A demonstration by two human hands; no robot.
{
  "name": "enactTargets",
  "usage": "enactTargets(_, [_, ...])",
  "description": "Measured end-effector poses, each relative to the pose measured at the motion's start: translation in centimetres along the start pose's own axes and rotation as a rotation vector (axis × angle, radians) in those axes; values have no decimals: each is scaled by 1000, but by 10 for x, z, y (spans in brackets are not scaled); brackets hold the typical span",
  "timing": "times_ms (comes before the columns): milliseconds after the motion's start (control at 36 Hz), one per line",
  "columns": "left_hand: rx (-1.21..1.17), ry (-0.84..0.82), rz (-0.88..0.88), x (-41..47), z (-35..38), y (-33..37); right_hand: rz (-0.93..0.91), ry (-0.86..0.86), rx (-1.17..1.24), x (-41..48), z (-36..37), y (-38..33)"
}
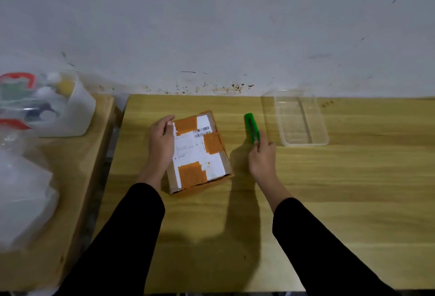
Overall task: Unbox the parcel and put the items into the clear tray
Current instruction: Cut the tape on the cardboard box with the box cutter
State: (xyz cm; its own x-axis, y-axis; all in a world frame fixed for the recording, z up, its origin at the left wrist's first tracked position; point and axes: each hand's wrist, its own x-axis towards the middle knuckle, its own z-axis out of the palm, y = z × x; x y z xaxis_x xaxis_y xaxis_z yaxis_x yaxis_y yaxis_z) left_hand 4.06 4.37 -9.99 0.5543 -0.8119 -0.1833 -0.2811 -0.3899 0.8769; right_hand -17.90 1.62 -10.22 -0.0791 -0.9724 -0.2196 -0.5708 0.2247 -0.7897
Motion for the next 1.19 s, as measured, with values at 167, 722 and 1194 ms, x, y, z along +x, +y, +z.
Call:
enactTargets(167, [6,-39,8,4,5,5,30,64,-63,28,20,-8])
enactTargets(722, [-22,-42,-35,4,6,5,-9,162,-52,47,23,-4])
enactTargets(1194, [-50,-26,-59,-1,6,11,-210,99,-219,42,13,4])
